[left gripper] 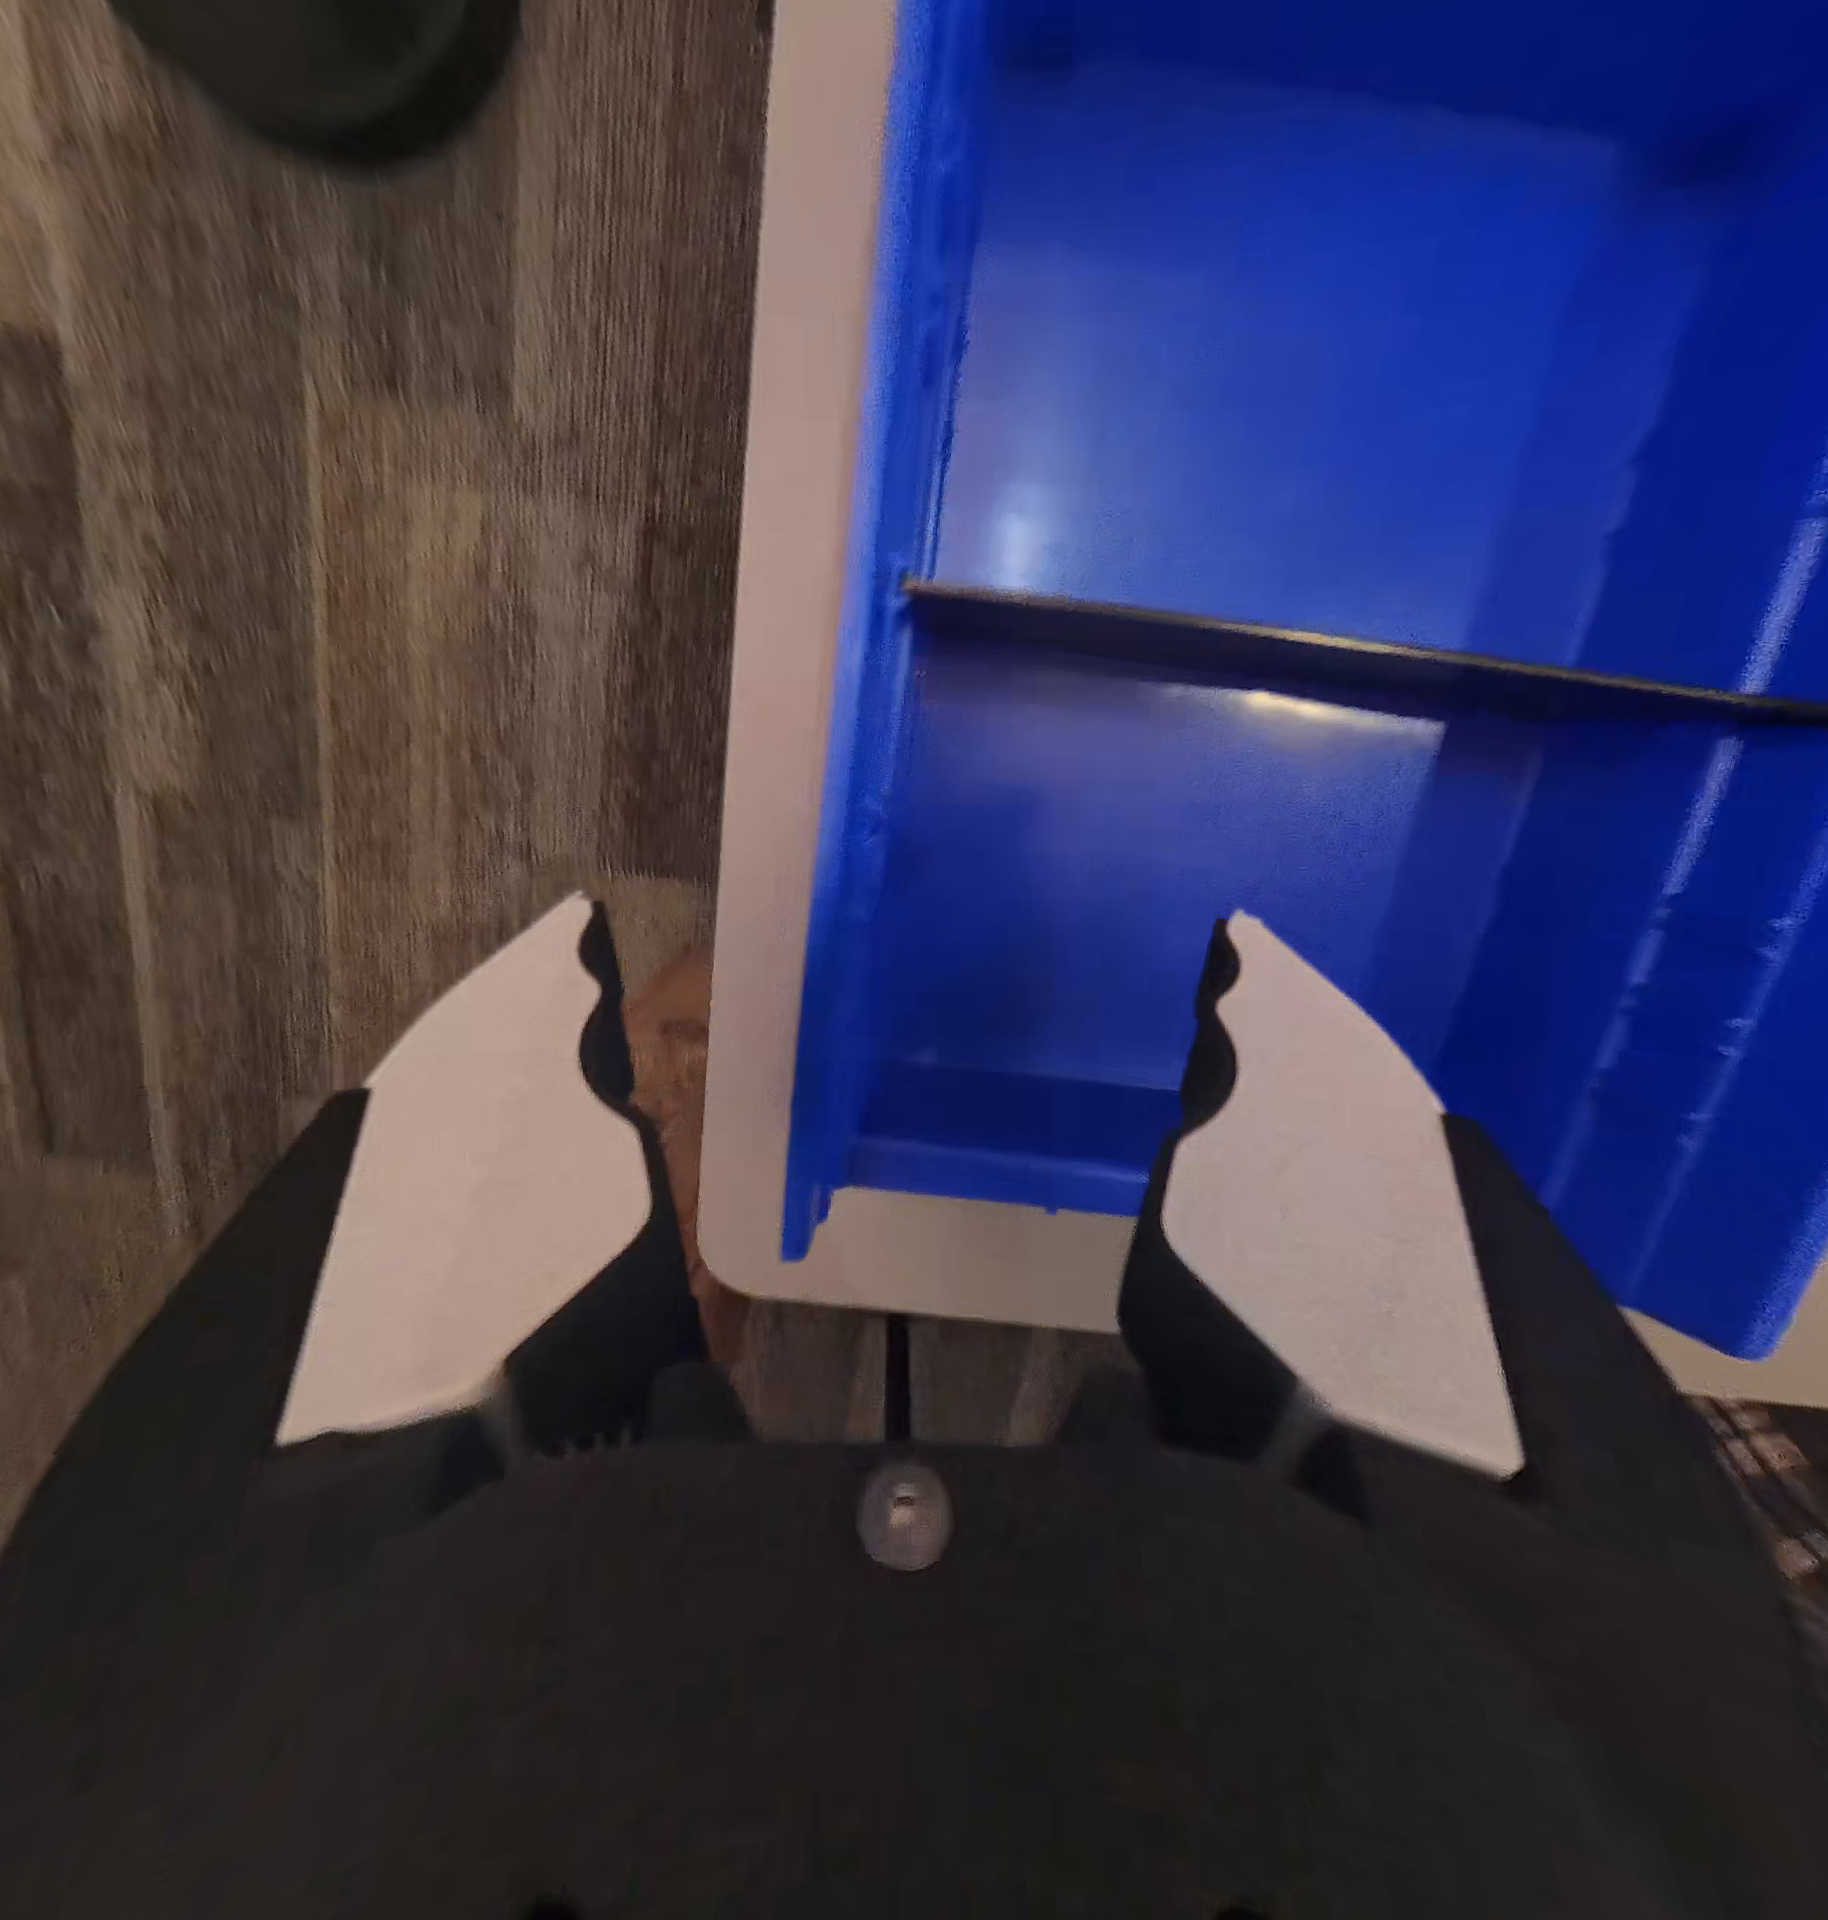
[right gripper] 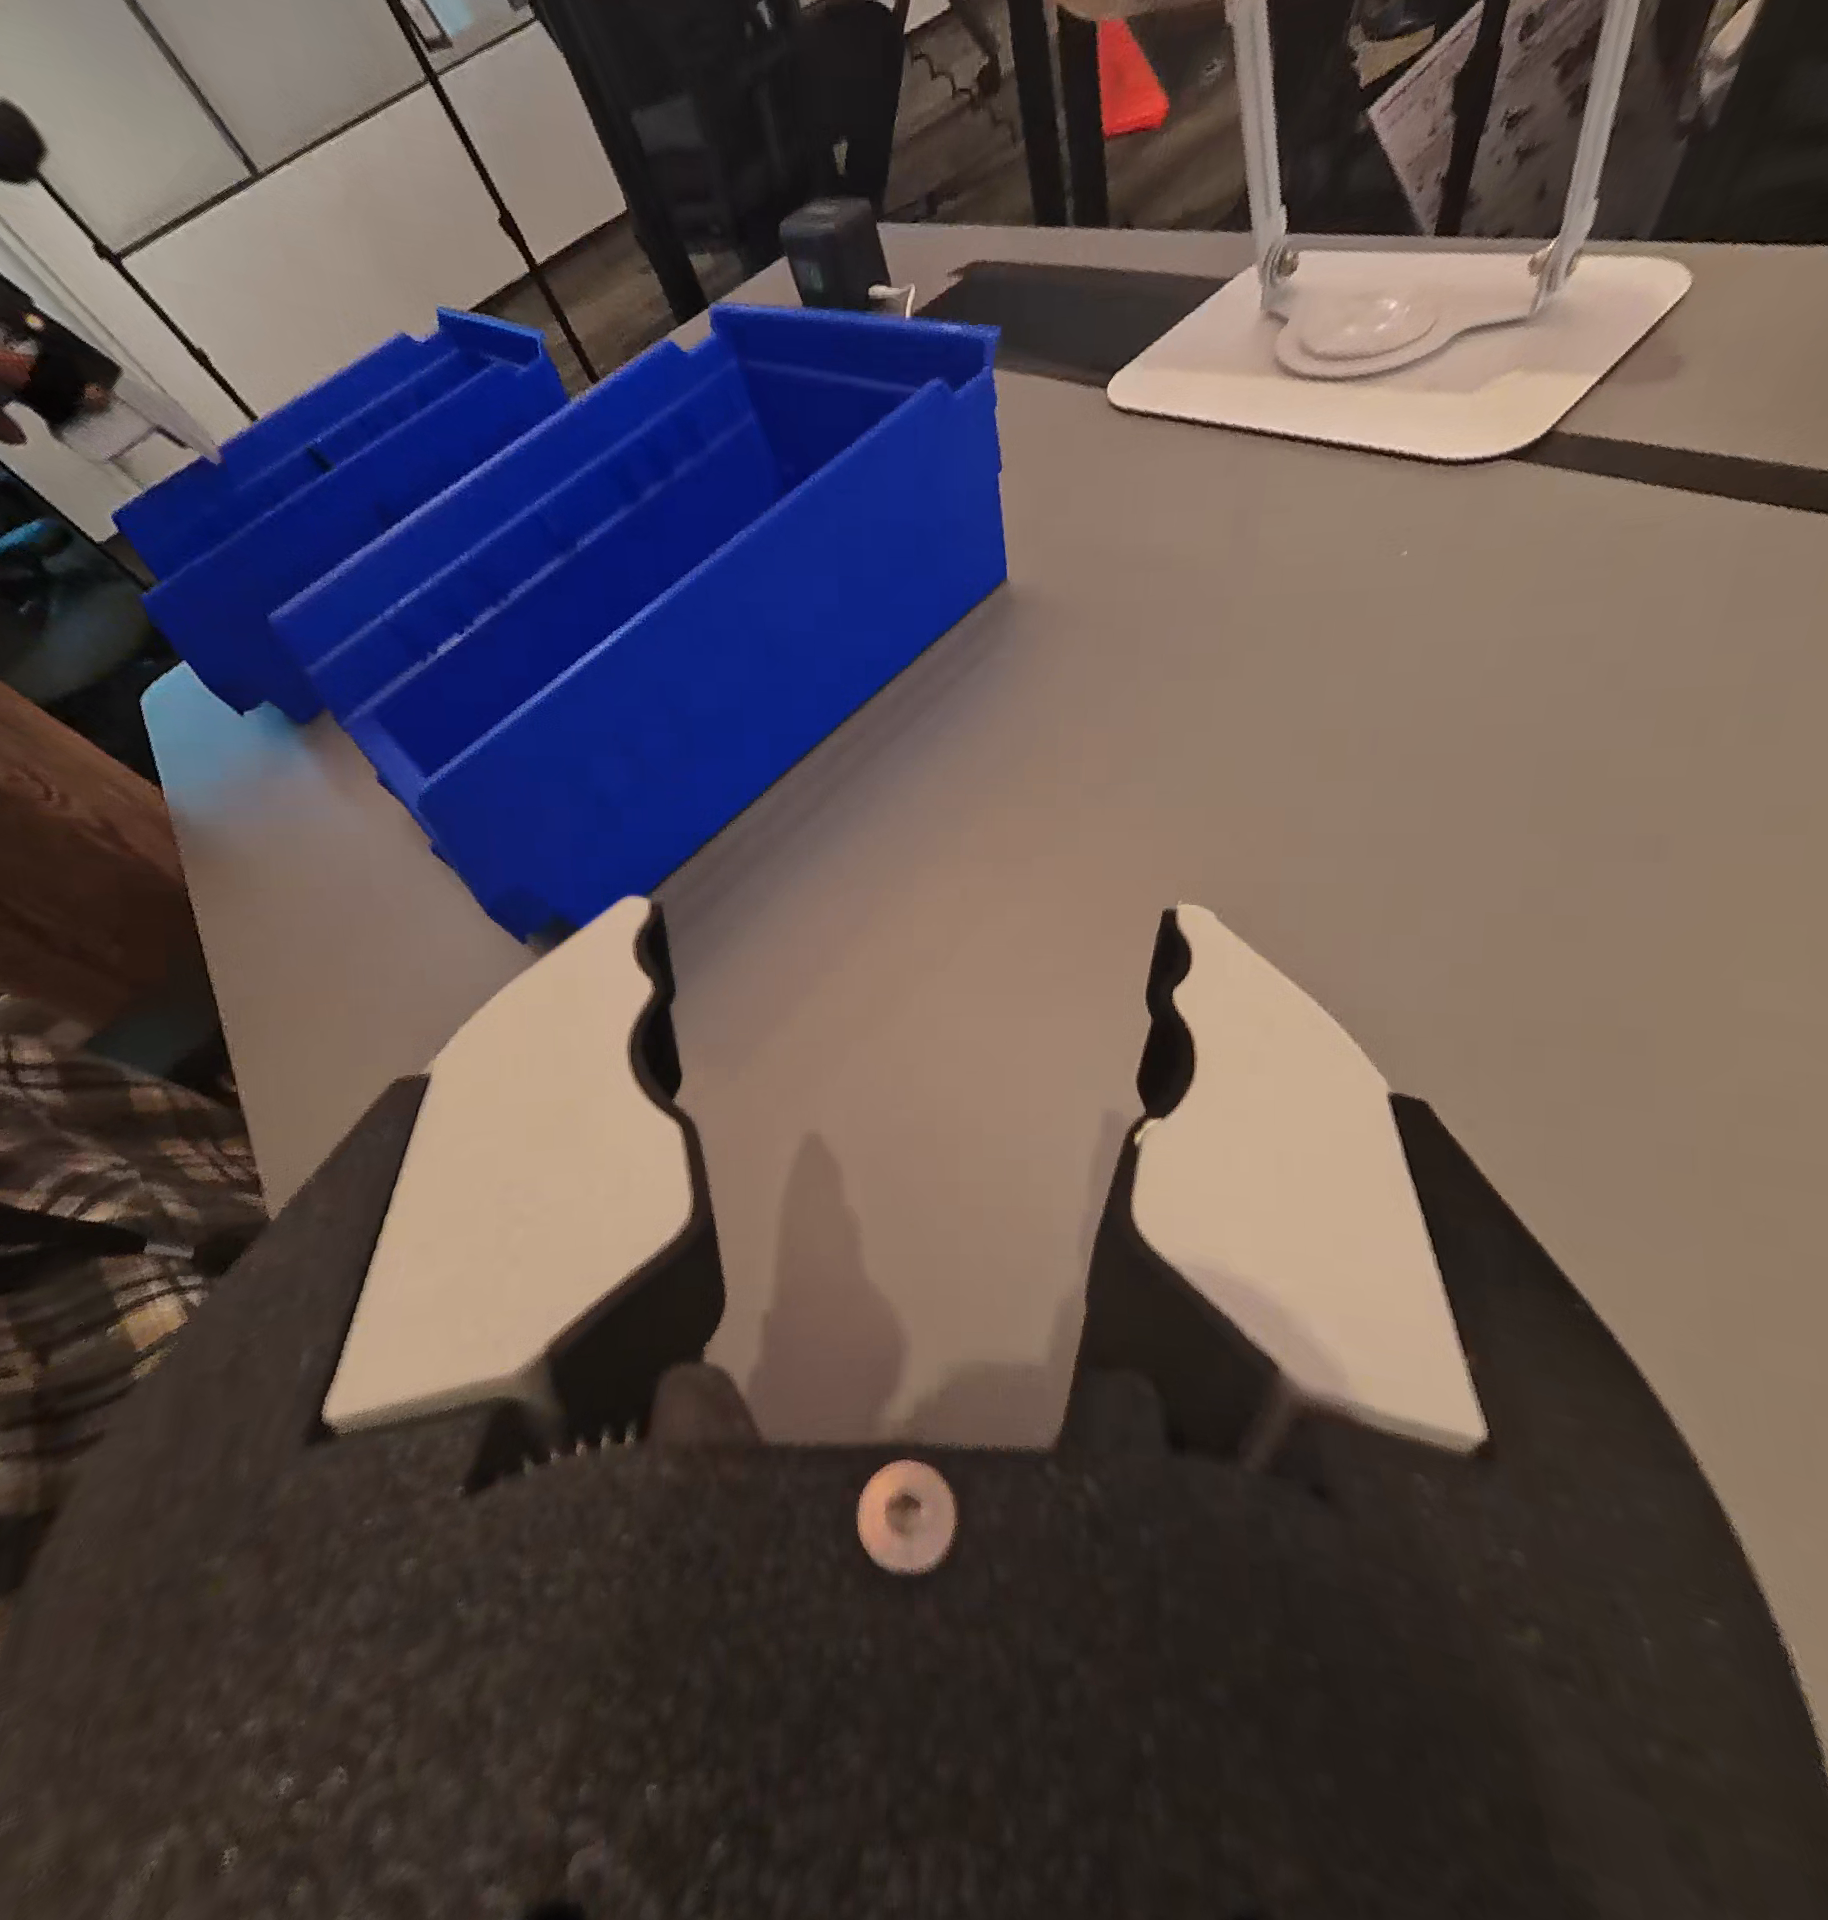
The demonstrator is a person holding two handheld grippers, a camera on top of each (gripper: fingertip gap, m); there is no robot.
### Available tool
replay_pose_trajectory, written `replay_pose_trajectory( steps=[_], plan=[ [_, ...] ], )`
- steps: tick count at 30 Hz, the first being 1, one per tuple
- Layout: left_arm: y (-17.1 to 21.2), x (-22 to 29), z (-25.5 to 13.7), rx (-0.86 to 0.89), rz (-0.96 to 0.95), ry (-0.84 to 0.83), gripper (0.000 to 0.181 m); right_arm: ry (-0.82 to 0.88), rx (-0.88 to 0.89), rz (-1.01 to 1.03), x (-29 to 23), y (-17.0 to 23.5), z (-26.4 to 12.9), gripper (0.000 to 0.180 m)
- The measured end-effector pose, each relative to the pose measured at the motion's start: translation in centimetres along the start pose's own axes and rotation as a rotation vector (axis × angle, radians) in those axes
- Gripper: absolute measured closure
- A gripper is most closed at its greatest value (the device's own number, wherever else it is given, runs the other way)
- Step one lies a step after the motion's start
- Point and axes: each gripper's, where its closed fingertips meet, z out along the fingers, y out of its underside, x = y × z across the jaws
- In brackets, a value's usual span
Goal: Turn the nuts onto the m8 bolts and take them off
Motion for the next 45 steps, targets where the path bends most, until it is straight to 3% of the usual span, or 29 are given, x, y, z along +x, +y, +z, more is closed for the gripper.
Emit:
replay_pose_trajectory(
  steps=[13, 18, 26, 36, 41, 45],
  plan=[
    [2.6, -2.4, 4.9, -0.132, -0.092, 0.018, 0.124, -0.048, -0.03, 0.014, -0.3, 1.1, -0.1, 0.1],
    [2.7, -0.6, 5.4, -0.153, -0.091, 0.149, 0.174, -0.037, -0.034, -0.006, -1.3, 1.1, -1.0, 0.106],
    [3.2, -0.6, 4.8, -0.163, -0.083, 0.18, 0.175, -0.026, -0.028, 0.008, -2.6, 1.6, -2.9, 0.113],
    [3.0, -1.2, 1.0, -0.09, -0.232, 0.284, 0.176, -0.009, 0.006, 0.028, -3.2, 1.3, -4.9, 0.117],
    [0.2, 1.6, -2.8, -0.029, -0.244, 0.37, 0.175, 0.005, 0.006, 0.05, -3.2, 1.3, -5.7, 0.118],
    [-3.8, 7.2, -6.3, -0.016, -0.14, 0.39, 0.175, 0.026, 0.01, 0.062, -3.2, 1.2, -6.8, 0.118]
  ],
)
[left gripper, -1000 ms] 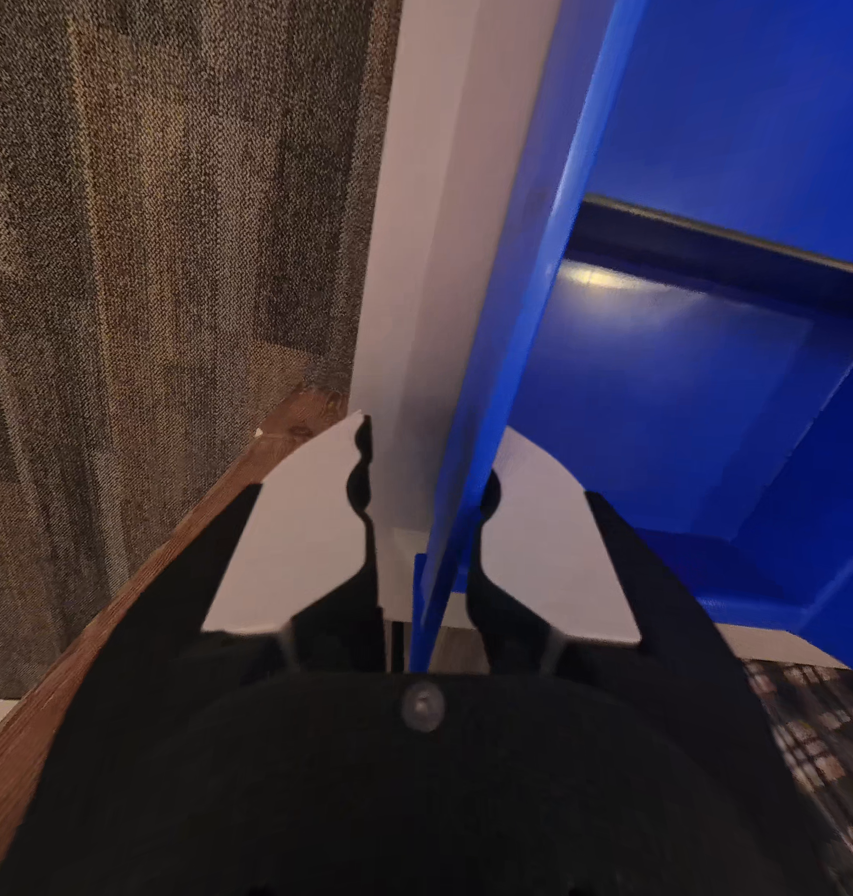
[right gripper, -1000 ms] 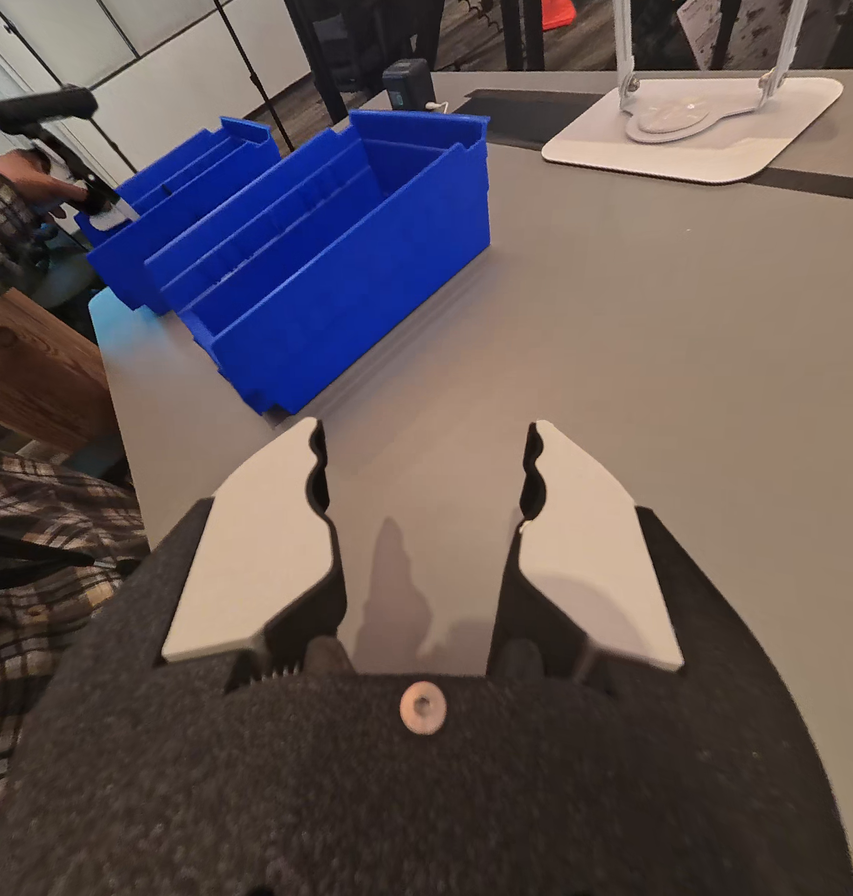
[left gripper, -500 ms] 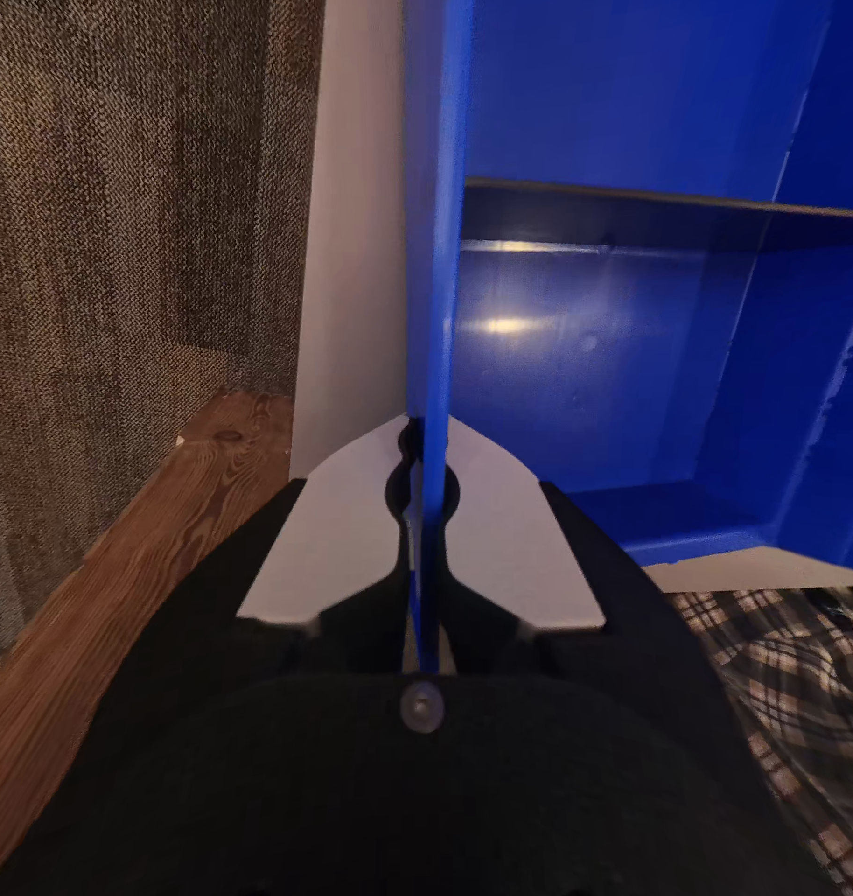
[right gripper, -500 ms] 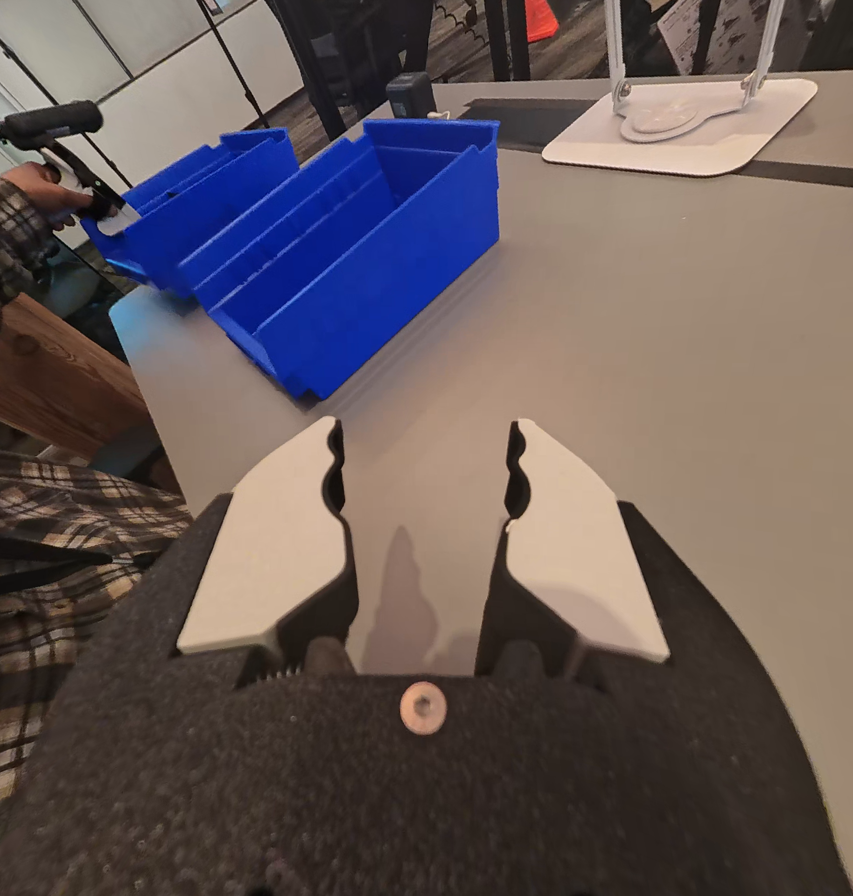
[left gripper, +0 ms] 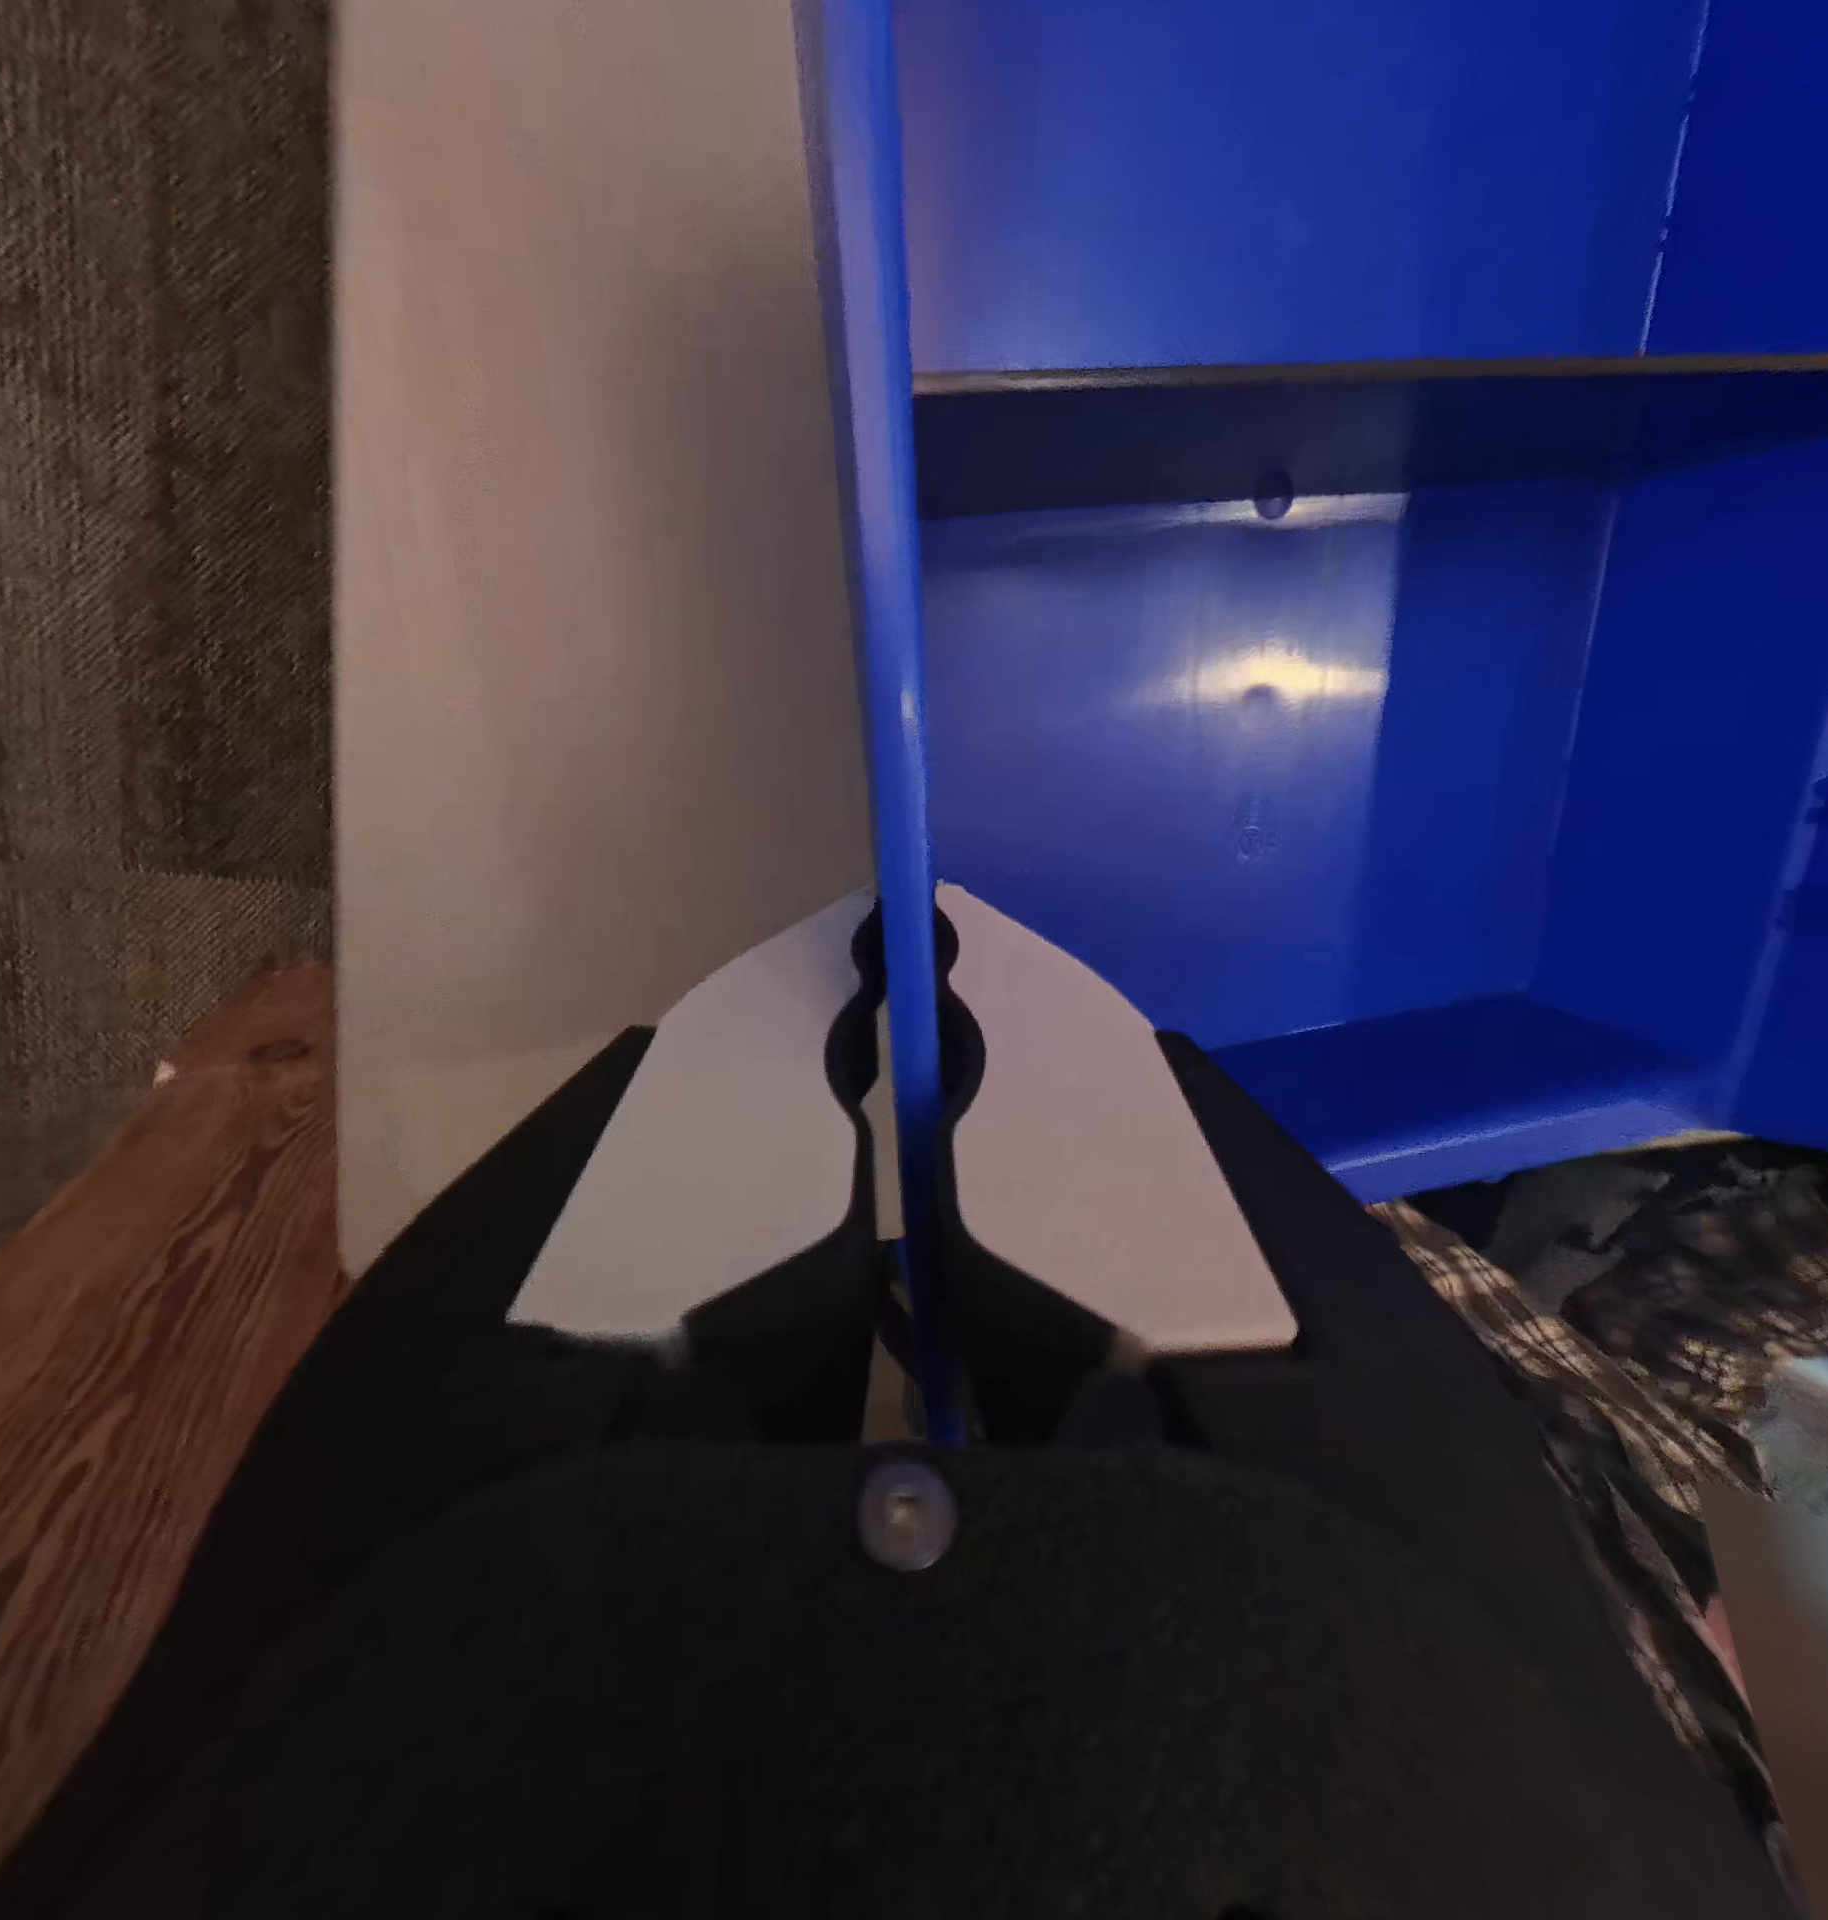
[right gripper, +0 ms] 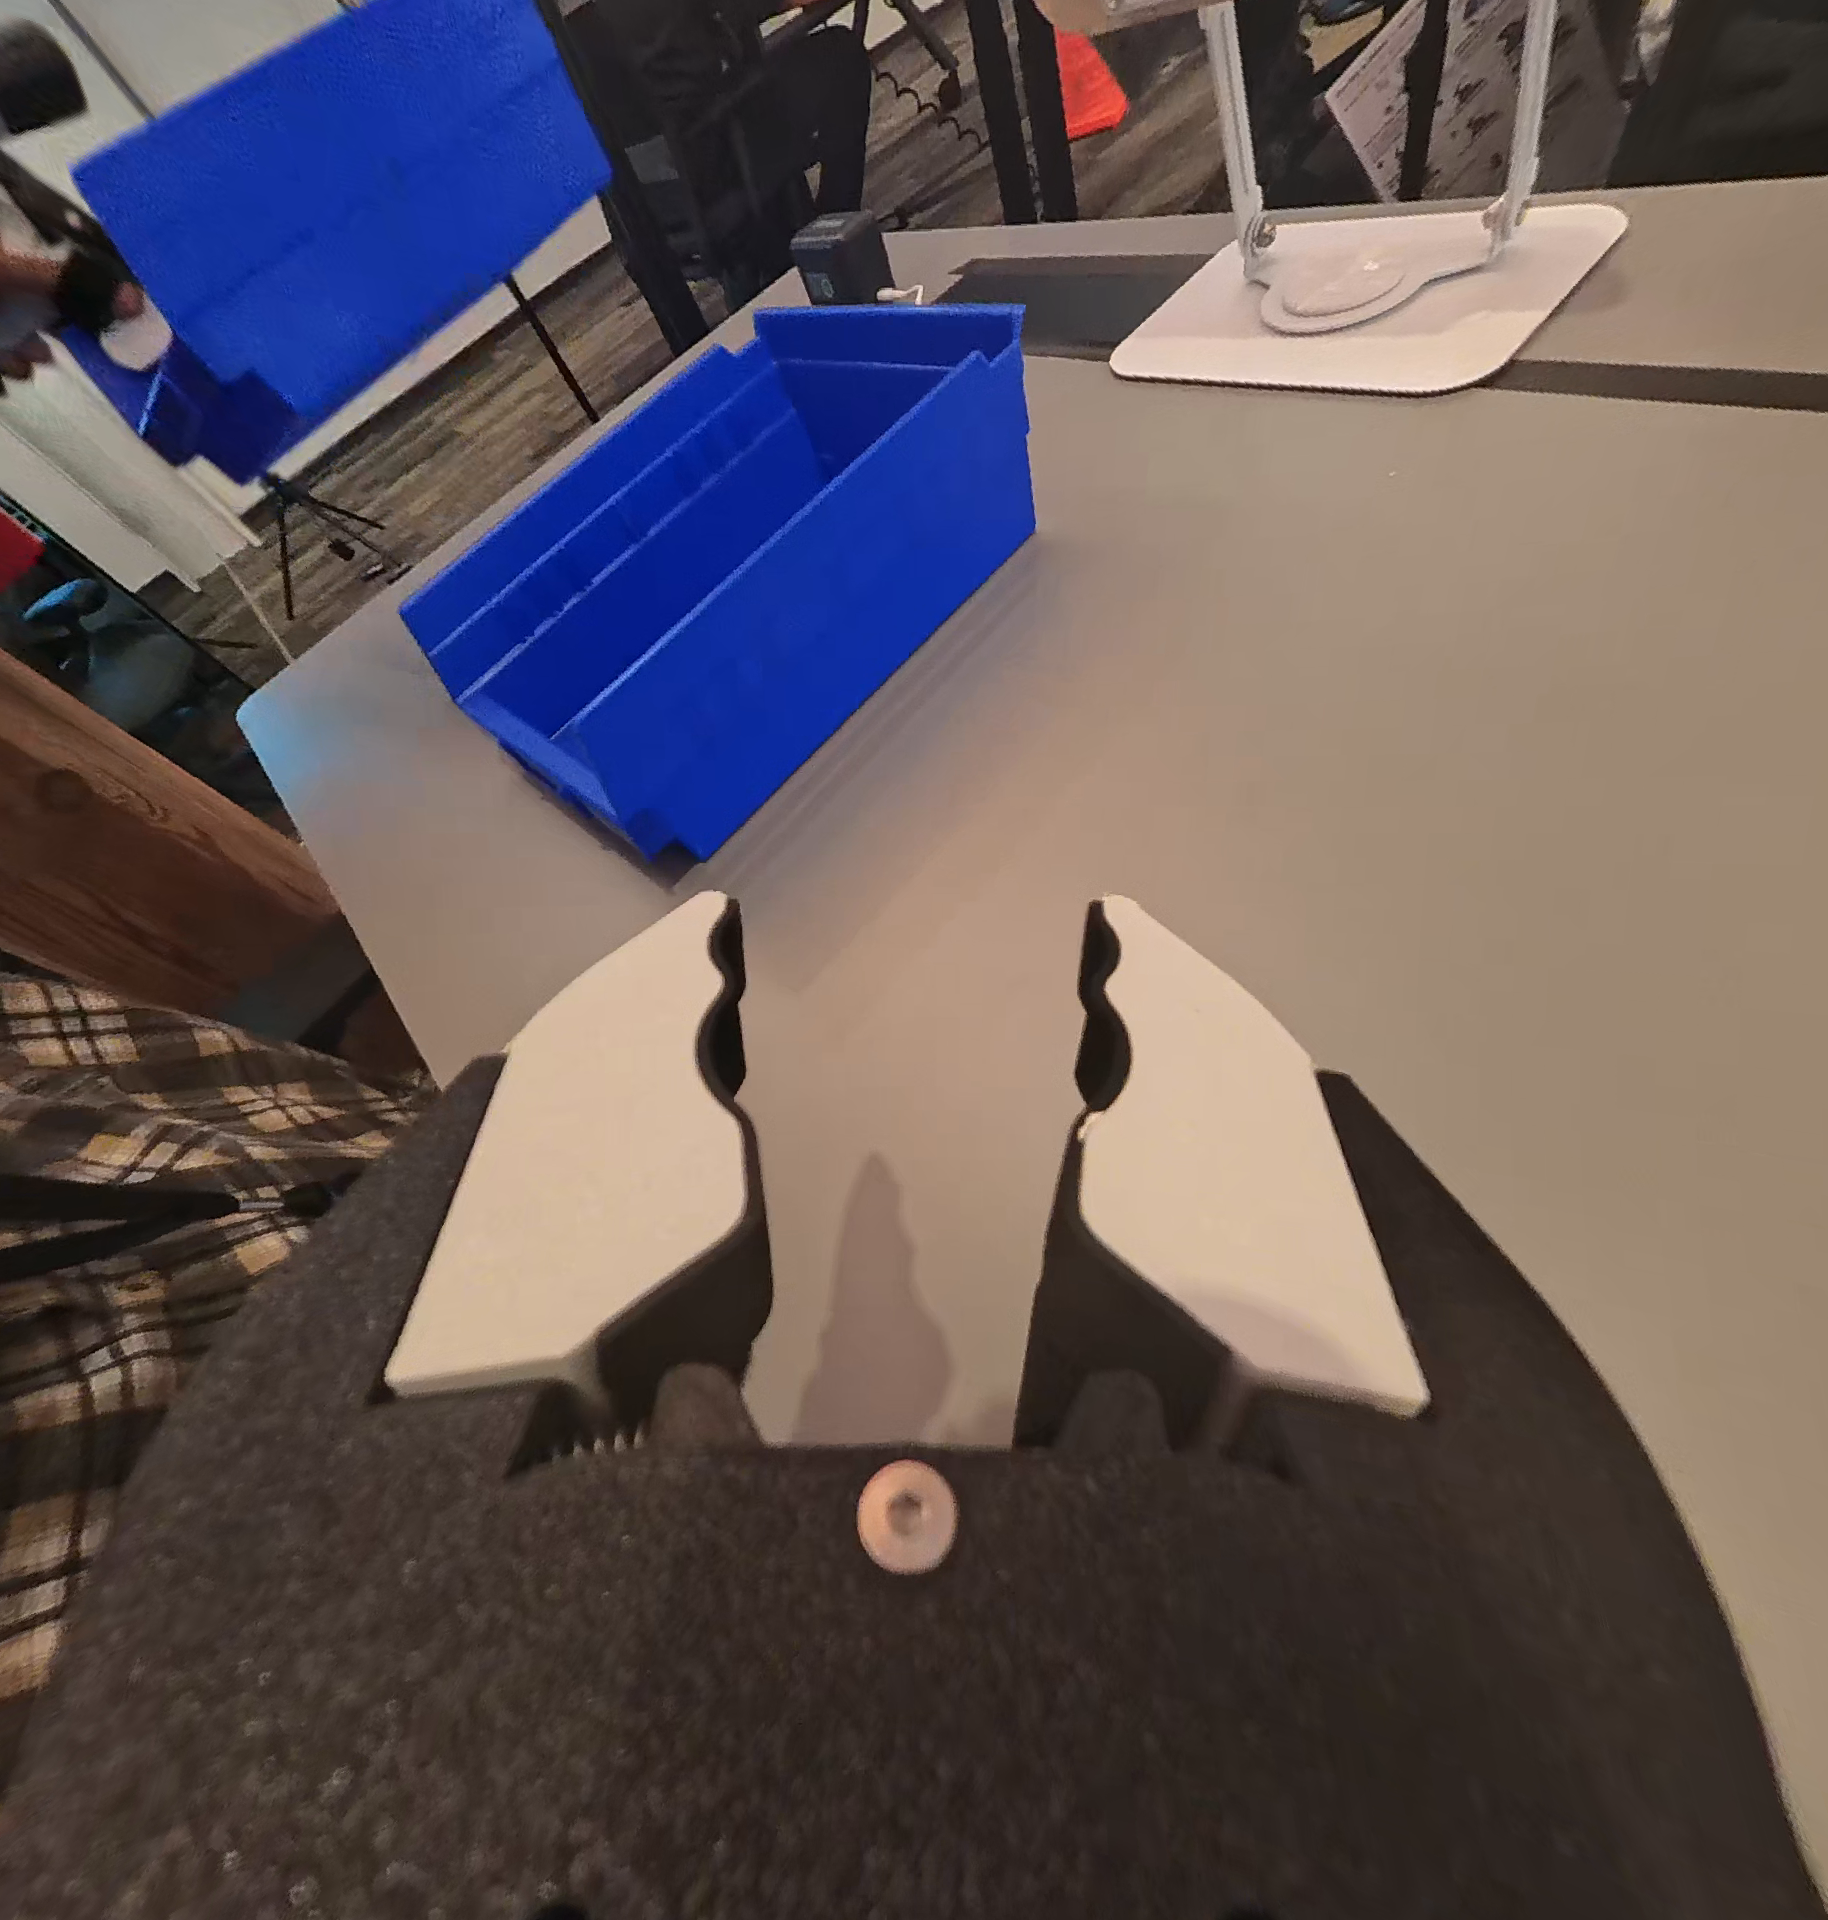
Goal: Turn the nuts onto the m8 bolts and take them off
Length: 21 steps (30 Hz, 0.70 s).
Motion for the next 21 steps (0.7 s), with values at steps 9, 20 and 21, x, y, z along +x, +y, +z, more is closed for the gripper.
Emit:
replay_pose_trajectory(
  steps=[9, 20, 21],
  plan=[
    [-5.8, 25.2, 5.6, -0.106, 0.313, 0.145, 0.176, 0.085, 0.014, 0.043, -0.1, 0.0, -3.5, 0.118],
    [0.4, 45.2, 18.2, -0.276, 0.522, 0.207, 0.176, 0.183, 0.066, 0.092, 0.7, 1.0, -9.4, 0.118],
    [1.1, 46.1, 19.2, -0.289, 0.529, 0.205, 0.175, 0.189, 0.068, 0.098, 0.8, 1.2, -9.8, 0.118]
  ],
)
